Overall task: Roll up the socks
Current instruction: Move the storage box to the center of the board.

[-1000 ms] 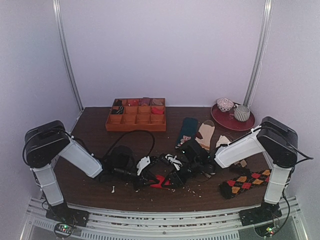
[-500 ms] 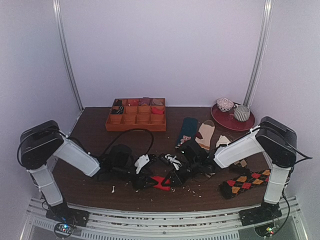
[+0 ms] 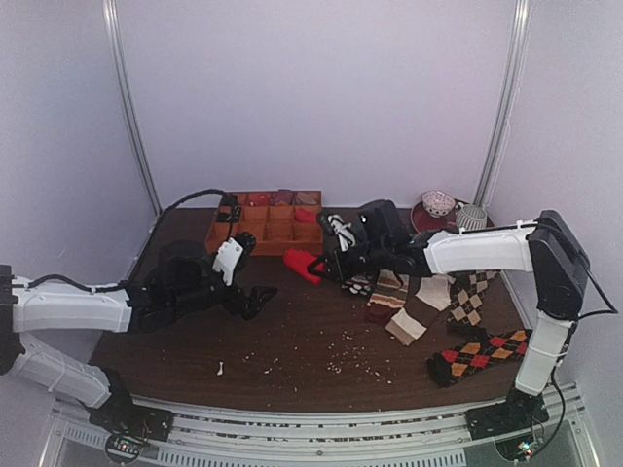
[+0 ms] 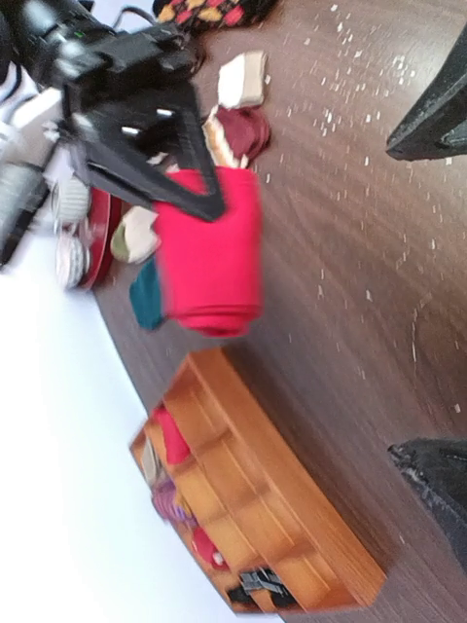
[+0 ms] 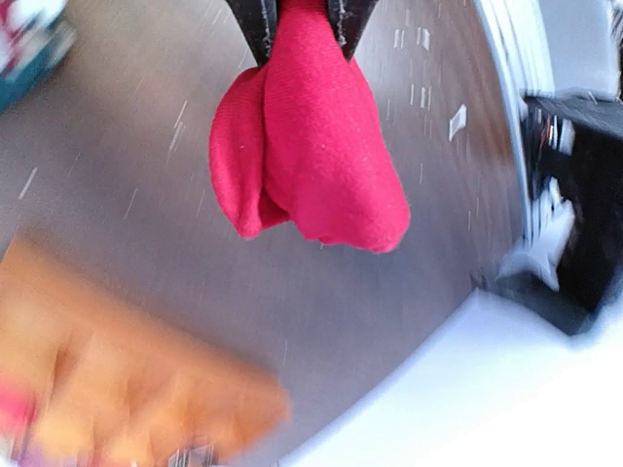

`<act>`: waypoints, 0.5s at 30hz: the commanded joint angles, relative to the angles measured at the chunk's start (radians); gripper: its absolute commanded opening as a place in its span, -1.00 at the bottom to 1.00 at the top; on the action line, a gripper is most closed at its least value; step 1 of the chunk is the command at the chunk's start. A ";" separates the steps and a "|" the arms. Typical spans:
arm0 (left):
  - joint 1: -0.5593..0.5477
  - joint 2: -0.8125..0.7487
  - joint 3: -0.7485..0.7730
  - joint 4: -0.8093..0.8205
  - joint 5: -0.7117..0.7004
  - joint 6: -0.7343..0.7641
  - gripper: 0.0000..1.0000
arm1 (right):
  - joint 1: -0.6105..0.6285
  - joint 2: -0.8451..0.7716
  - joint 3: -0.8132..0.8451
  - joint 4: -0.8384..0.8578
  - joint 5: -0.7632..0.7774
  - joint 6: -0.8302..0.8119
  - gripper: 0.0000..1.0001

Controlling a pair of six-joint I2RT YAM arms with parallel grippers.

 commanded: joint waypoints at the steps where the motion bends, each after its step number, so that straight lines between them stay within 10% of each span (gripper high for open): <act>1: 0.061 -0.051 0.048 -0.081 -0.129 -0.072 0.96 | -0.053 0.097 0.184 -0.050 0.075 -0.108 -1.00; 15: 0.119 -0.247 0.032 -0.180 -0.477 -0.173 0.96 | -0.141 0.531 0.775 -0.229 0.224 -0.474 -1.00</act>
